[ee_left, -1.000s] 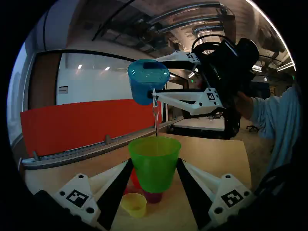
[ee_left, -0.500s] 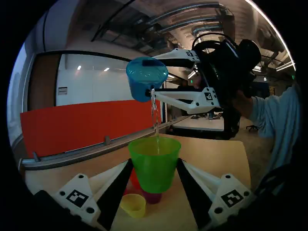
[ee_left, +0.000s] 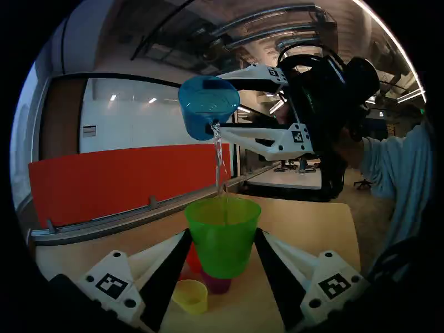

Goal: Pour water

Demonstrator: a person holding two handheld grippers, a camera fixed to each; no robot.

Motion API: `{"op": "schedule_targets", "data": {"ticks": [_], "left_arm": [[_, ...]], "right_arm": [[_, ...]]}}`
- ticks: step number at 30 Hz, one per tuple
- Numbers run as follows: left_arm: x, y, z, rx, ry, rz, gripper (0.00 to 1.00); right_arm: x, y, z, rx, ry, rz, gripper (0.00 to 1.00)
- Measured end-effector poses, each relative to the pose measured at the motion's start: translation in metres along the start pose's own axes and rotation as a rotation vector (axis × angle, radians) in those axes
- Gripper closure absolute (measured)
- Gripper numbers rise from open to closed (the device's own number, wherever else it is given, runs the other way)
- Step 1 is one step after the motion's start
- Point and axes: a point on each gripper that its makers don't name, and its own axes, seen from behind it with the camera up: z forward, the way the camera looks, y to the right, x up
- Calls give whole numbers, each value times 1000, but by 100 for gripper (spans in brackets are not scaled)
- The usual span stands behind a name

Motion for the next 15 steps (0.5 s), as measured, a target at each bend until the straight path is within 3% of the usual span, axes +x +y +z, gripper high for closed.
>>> {"op": "schedule_targets", "data": {"ticks": [15], "left_arm": [[1, 1, 1, -3, 0, 2, 18]], "right_arm": [[-1, 7, 1, -12, -7, -65, 10]]}}
